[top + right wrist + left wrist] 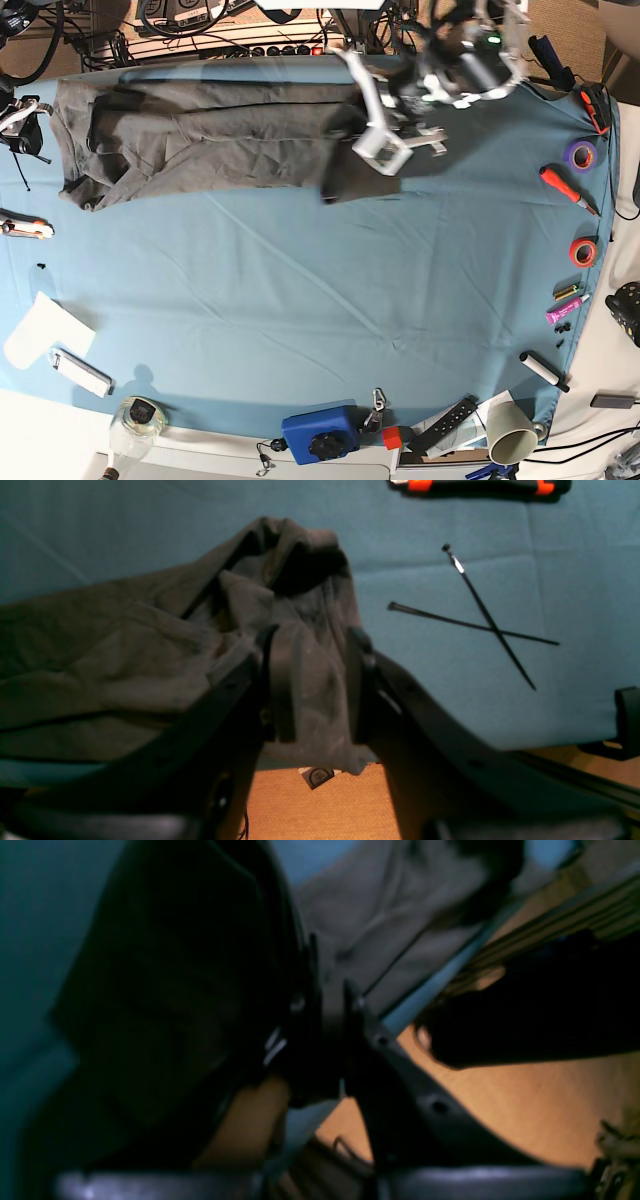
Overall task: Fold the T-shirt properly
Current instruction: 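Grasp the strip's end with the left gripper, then fold the strip's end toward the right gripper with the left gripper, then hold the fold with the left gripper and grasp the other end with the right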
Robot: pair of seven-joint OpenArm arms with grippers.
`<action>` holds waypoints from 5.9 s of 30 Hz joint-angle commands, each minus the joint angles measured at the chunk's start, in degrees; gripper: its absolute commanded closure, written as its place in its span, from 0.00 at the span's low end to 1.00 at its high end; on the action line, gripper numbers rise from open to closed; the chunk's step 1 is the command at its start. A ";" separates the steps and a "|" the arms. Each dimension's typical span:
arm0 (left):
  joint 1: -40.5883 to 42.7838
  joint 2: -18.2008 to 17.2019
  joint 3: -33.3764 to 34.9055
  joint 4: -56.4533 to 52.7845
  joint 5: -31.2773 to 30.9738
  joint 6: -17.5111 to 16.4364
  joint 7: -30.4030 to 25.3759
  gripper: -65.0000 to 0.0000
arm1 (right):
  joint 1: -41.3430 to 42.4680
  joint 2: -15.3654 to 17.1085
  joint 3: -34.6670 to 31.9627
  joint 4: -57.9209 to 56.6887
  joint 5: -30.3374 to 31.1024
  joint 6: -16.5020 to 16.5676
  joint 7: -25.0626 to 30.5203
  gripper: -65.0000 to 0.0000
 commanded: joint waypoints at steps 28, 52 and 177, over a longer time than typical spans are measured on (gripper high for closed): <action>-17.77 12.13 21.75 -24.17 8.63 0.66 -5.55 1.00 | 0.00 1.29 0.59 0.90 0.07 0.35 1.14 0.76; -17.70 12.26 21.73 -19.50 3.13 -1.64 1.38 0.78 | 0.00 1.33 0.59 0.90 -2.43 0.33 4.39 0.76; -5.35 6.10 21.68 -8.52 23.80 7.63 1.66 1.00 | 15.23 7.23 -23.52 -45.57 -5.92 3.71 1.25 1.00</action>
